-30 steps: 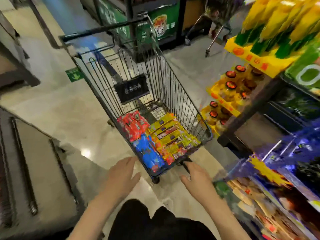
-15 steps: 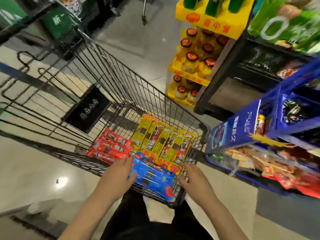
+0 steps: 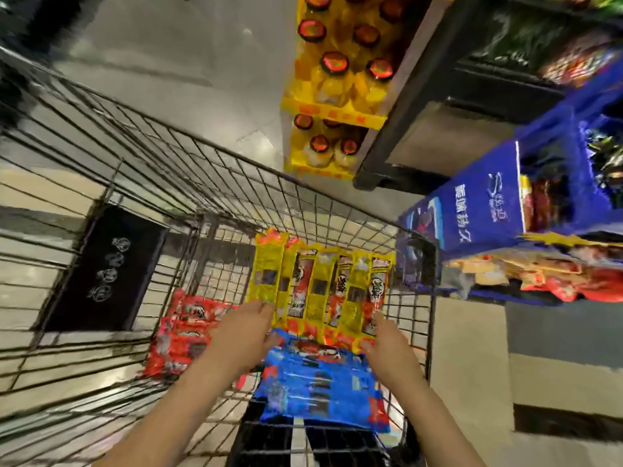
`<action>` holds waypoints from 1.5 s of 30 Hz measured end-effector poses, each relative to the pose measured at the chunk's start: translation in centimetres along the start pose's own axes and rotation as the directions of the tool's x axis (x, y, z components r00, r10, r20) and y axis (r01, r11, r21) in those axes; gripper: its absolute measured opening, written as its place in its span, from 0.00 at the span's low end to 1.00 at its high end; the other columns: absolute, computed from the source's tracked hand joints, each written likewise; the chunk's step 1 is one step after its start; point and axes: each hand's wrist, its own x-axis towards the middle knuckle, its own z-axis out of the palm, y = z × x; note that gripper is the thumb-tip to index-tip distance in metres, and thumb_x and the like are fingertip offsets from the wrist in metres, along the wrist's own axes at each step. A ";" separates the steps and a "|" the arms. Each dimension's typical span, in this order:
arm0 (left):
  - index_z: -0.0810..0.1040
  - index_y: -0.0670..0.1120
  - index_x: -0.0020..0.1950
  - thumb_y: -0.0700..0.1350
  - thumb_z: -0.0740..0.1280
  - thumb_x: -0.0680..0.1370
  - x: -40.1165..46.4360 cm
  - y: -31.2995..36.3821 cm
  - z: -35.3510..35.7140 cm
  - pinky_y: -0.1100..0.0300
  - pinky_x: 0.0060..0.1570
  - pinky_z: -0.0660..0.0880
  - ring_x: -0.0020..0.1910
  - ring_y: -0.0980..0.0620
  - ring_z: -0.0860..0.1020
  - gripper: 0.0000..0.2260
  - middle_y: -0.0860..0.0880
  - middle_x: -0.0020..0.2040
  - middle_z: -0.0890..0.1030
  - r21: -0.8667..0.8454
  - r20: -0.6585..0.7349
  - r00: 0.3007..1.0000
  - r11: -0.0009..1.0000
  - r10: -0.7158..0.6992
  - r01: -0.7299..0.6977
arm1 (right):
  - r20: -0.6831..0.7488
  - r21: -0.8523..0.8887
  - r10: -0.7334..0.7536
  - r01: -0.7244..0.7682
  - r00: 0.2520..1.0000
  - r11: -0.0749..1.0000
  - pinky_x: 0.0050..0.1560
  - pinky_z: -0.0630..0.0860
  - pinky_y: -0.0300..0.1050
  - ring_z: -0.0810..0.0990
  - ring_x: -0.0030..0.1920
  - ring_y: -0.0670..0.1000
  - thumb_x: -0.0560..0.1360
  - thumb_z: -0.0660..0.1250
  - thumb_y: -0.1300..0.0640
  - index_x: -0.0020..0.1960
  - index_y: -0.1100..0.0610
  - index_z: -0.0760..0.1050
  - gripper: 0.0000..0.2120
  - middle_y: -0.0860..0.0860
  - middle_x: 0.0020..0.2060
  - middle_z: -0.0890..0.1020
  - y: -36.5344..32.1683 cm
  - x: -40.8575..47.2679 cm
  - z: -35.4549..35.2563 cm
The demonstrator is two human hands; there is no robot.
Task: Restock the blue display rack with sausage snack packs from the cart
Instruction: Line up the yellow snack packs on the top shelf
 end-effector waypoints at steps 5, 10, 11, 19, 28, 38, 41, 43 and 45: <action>0.67 0.46 0.66 0.51 0.59 0.79 5.3 -2.3 2.8 0.53 0.54 0.73 0.59 0.45 0.75 0.17 0.45 0.59 0.75 -0.043 0.070 0.994 0.996 -0.078 0.081 | -0.083 0.049 0.161 -0.157 0.984 0.986 0.52 0.76 0.51 0.77 0.55 0.58 0.73 0.65 0.52 0.67 0.57 0.65 0.24 0.57 0.56 0.76 1.1 5.1 2.9; 0.73 0.42 0.63 0.52 0.60 0.78 9.8 -5.5 6.5 0.54 0.60 0.71 0.61 0.45 0.73 0.18 0.42 0.65 0.72 -0.185 0.098 0.982 0.966 -0.163 0.179 | -0.105 0.121 0.342 -0.329 0.934 0.936 0.52 0.76 0.51 0.76 0.55 0.59 0.76 0.63 0.53 0.67 0.61 0.62 0.23 0.59 0.56 0.75 1.2 7.8 4.6; 0.70 0.41 0.67 0.52 0.60 0.78 10.3 -5.9 7.1 0.53 0.63 0.70 0.64 0.46 0.71 0.22 0.43 0.69 0.68 -0.216 0.106 0.977 0.955 -0.186 0.205 | -0.116 0.148 0.376 -0.358 0.919 0.922 0.51 0.77 0.52 0.77 0.53 0.59 0.76 0.63 0.53 0.66 0.62 0.62 0.22 0.59 0.55 0.75 1.1 8.3 4.9; 0.40 0.48 0.77 0.55 0.59 0.79 13.1 -5.5 8.5 0.52 0.72 0.57 0.76 0.46 0.53 0.36 0.45 0.78 0.48 -0.375 0.207 0.923 0.845 -0.326 0.382 | -0.187 0.227 0.493 -0.451 0.850 0.863 0.54 0.78 0.51 0.77 0.54 0.58 0.74 0.68 0.58 0.68 0.64 0.62 0.27 0.61 0.61 0.69 1.0 10.2 6.6; 0.58 0.47 0.74 0.50 0.71 0.73 14.0 -4.5 9.6 0.49 0.62 0.70 0.65 0.43 0.69 0.34 0.42 0.68 0.66 -0.521 0.158 0.846 0.685 -0.508 0.509 | -0.261 0.341 0.450 -0.355 0.854 0.870 0.45 0.81 0.54 0.80 0.48 0.55 0.71 0.70 0.58 0.59 0.58 0.65 0.20 0.54 0.49 0.79 1.6 10.0 7.1; 0.71 0.45 0.55 0.47 0.72 0.73 7.1 -1.0 3.9 0.60 0.42 0.74 0.45 0.48 0.77 0.15 0.53 0.42 0.75 -0.720 0.168 0.916 0.589 -0.365 0.367 | -0.124 0.716 0.373 -0.177 0.920 0.675 0.42 0.73 0.36 0.80 0.45 0.45 0.71 0.73 0.58 0.48 0.48 0.71 0.12 0.45 0.44 0.81 -0.3 5.3 4.7; 0.71 0.44 0.57 0.46 0.73 0.72 2.8 0.5 1.6 0.60 0.43 0.76 0.50 0.48 0.77 0.18 0.50 0.49 0.76 -0.794 0.217 0.945 0.519 -0.246 0.318 | -0.060 0.842 0.360 -0.146 0.931 0.519 0.45 0.75 0.39 0.79 0.47 0.44 0.69 0.75 0.56 0.49 0.49 0.73 0.14 0.44 0.45 0.80 -1.1 1.9 2.6; 0.69 0.43 0.66 0.48 0.73 0.71 0.4 1.8 0.0 0.52 0.58 0.74 0.60 0.45 0.74 0.26 0.47 0.60 0.74 -0.790 0.203 0.957 0.543 -0.207 0.285 | -0.050 0.886 0.361 -0.125 0.931 0.447 0.45 0.75 0.41 0.79 0.47 0.44 0.68 0.76 0.54 0.49 0.49 0.74 0.14 0.45 0.46 0.80 -1.2 -0.8 0.7; 0.65 0.43 0.71 0.49 0.73 0.71 -1.7 3.5 -1.8 0.51 0.64 0.67 0.65 0.46 0.70 0.31 0.45 0.68 0.70 -0.784 0.160 0.972 0.576 -0.174 0.232 | -0.070 0.915 0.366 -0.086 0.928 0.393 0.43 0.75 0.38 0.80 0.46 0.44 0.69 0.75 0.56 0.48 0.49 0.74 0.12 0.46 0.46 0.82 -0.7 -3.6 -1.1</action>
